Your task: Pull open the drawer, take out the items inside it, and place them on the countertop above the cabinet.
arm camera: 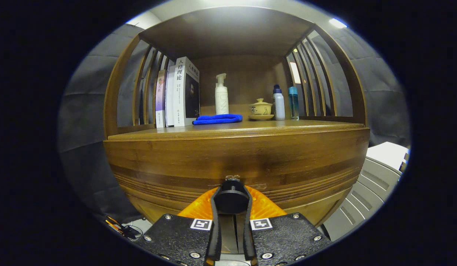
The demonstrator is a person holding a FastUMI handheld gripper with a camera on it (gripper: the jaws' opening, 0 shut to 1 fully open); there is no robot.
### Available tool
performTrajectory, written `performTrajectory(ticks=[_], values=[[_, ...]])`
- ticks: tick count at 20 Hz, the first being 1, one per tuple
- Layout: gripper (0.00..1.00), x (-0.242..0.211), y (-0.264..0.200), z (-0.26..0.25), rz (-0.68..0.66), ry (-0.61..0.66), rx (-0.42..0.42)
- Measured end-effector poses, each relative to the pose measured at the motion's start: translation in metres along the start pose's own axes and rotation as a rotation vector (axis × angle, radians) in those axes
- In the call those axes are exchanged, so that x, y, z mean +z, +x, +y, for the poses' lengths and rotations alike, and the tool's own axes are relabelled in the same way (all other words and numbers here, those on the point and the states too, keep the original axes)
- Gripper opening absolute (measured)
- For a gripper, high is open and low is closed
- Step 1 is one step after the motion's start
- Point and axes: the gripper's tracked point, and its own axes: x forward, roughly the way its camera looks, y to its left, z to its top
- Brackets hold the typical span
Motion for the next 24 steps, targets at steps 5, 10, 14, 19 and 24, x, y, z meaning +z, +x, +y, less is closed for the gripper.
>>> performTrajectory(ticks=[5, 10, 14, 19, 24], values=[[0.24, -0.002, -0.018, 0.000, 0.004, 0.018, -0.002], [0.24, -0.007, -0.051, 0.002, 0.013, 0.014, 0.001], [0.24, -0.011, -0.076, 0.003, 0.024, 0.010, 0.008], [0.24, -0.014, -0.100, 0.004, 0.038, 0.006, 0.011], [0.24, -0.017, -0.114, 0.004, 0.044, 0.004, 0.009]])
